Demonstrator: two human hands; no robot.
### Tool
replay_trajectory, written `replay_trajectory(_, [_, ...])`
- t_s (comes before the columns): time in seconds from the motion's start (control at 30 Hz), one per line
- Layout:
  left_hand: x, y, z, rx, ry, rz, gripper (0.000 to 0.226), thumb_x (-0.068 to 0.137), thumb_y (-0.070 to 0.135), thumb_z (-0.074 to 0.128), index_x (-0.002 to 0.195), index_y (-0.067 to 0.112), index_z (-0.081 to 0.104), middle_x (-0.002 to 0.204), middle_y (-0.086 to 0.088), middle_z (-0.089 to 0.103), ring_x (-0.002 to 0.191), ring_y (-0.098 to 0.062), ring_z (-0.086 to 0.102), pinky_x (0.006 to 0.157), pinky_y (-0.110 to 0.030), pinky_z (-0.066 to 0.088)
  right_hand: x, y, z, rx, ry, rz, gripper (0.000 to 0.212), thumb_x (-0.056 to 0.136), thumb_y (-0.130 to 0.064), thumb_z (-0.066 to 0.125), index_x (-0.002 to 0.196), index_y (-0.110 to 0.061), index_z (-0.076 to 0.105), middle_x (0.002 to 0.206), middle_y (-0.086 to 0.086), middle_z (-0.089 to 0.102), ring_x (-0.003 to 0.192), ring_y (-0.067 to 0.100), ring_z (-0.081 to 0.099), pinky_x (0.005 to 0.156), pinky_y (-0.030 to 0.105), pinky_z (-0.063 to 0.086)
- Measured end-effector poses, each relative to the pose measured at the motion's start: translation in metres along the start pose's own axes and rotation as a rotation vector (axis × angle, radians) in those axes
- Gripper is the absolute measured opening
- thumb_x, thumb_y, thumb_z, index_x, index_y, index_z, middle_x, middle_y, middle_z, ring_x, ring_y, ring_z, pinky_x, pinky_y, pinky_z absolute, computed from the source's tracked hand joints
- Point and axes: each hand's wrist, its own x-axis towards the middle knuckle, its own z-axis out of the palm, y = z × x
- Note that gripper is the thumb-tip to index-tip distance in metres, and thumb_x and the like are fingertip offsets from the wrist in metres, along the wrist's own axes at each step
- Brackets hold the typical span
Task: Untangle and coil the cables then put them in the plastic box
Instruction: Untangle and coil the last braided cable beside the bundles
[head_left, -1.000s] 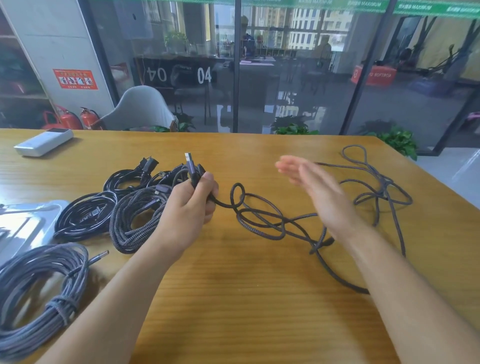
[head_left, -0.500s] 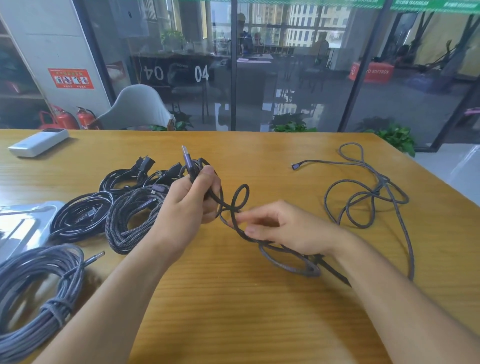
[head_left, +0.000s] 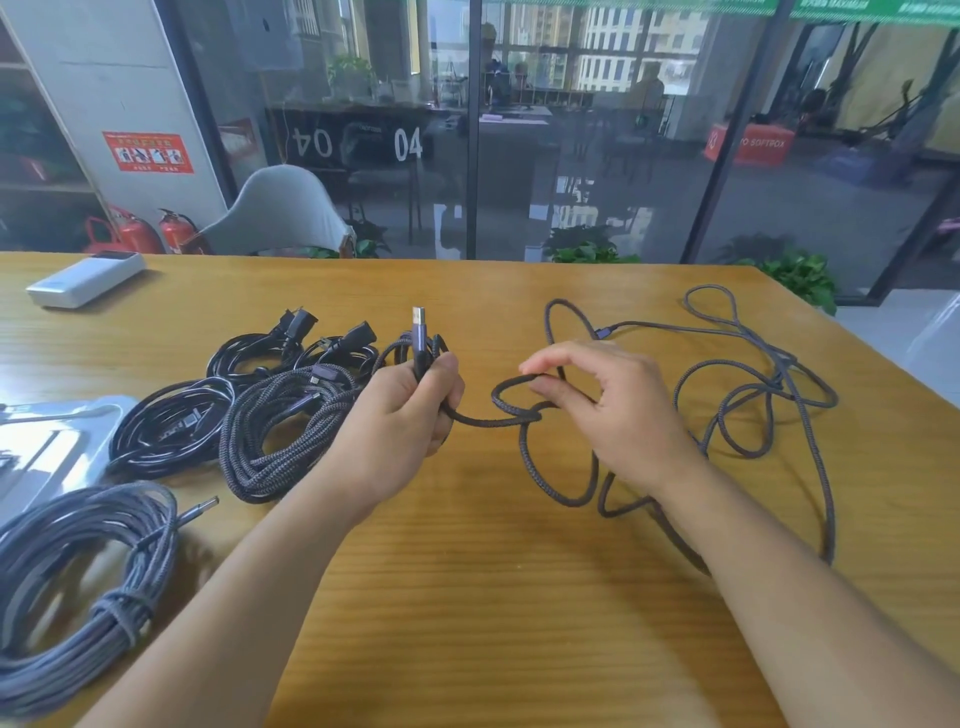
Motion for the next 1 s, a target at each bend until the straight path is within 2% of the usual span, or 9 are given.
replay_trajectory(0.13, [0.003,0.001,-0.006,-0.014,0.066,0.005,0.039,0.113,0.032,0.039,0.081,0.009,0.047,0.056,0.003,0.023,0.051,-0.016,0.016,0.047,-0.026,0.018,-0.001,-0.006,-0.02,0.034,-0.041,-0.007,0.006,0.096,-0.021,0.073,0.101,-0.024,0.074,0.096,-0.016,0.071,0.103,0.009,0.064,0.09,0.017,0.044])
replay_trajectory(0.37, [0.007,0.004,-0.023,-0.042,0.201,-0.002,0.038,0.113,0.028,0.039,0.081,0.008,0.046,0.053,0.006,0.023,0.045,-0.011,0.017,0.042,-0.02,0.018,-0.001,-0.015,-0.047,0.082,-0.263,0.092,0.007,0.092,-0.026,0.075,0.096,-0.032,0.073,0.098,-0.016,0.072,0.102,0.007,0.065,0.089,0.009,0.042])
replay_trajectory(0.47, [0.006,0.002,-0.023,0.012,0.175,0.016,0.04,0.113,0.03,0.039,0.08,0.009,0.046,0.052,0.006,0.024,0.044,-0.011,0.018,0.043,-0.022,0.019,-0.002,-0.021,-0.047,0.207,-0.425,0.124,0.007,0.095,-0.031,0.071,0.098,-0.026,0.074,0.094,-0.008,0.074,0.096,0.011,0.067,0.092,0.019,0.048])
replay_trajectory(0.63, [0.004,-0.003,-0.008,0.116,0.036,0.067,0.049,0.113,0.035,0.04,0.07,0.011,0.043,0.053,0.006,0.029,0.049,-0.018,0.022,0.05,-0.028,0.022,0.0,-0.033,-0.025,0.234,-0.633,0.143,0.045,0.106,-0.05,0.035,0.135,-0.036,0.066,0.074,-0.005,0.065,0.08,0.021,0.064,0.087,0.035,0.051])
replay_trajectory(0.73, [0.002,-0.003,0.002,0.188,-0.039,0.11,0.06,0.108,0.043,0.041,0.071,-0.004,0.042,0.056,0.0,0.033,0.055,-0.021,0.026,0.054,-0.033,0.025,-0.001,-0.041,-0.015,0.244,-0.619,0.088,0.047,0.108,-0.05,0.029,0.121,-0.031,0.07,0.083,-0.005,0.071,0.092,0.043,0.062,0.097,0.046,0.044])
replay_trajectory(0.8, [0.002,-0.003,0.007,0.232,-0.063,0.116,0.064,0.104,0.047,0.04,0.075,-0.009,0.049,0.055,0.002,0.036,0.054,-0.021,0.029,0.053,-0.034,0.027,-0.002,-0.044,-0.009,0.356,-0.574,0.091,0.048,0.106,-0.052,0.035,0.109,-0.018,0.07,0.088,-0.003,0.071,0.089,0.042,0.064,0.096,0.057,0.047])
replay_trajectory(0.83, [0.002,-0.004,0.009,0.243,-0.066,0.113,0.063,0.106,0.046,0.04,0.075,-0.008,0.049,0.054,0.004,0.037,0.053,-0.019,0.029,0.053,-0.034,0.027,-0.002,-0.045,-0.007,0.416,-0.556,0.107,0.052,0.104,-0.054,0.04,0.105,-0.011,0.068,0.085,-0.003,0.069,0.085,0.035,0.066,0.093,0.056,0.051])
replay_trajectory(0.9, [0.002,-0.005,0.009,0.25,-0.049,0.099,0.055,0.111,0.037,0.043,0.071,-0.001,0.043,0.052,0.007,0.035,0.052,-0.018,0.028,0.051,-0.032,0.026,0.0,-0.044,-0.009,0.513,-0.52,0.101,0.059,0.099,-0.058,0.048,0.098,-0.001,0.063,0.075,0.0,0.061,0.067,0.022,0.061,0.078,0.039,0.055])
replay_trajectory(1.0, [0.003,-0.004,0.003,0.204,-0.024,0.069,0.048,0.112,0.031,0.042,0.069,0.009,0.041,0.054,0.002,0.032,0.052,-0.019,0.024,0.05,-0.03,0.022,0.001,-0.042,-0.024,0.607,-0.426,0.099,0.063,0.097,-0.067,0.044,0.08,-0.009,0.062,0.062,-0.004,0.052,0.051,0.012,0.047,0.055,0.022,0.043])
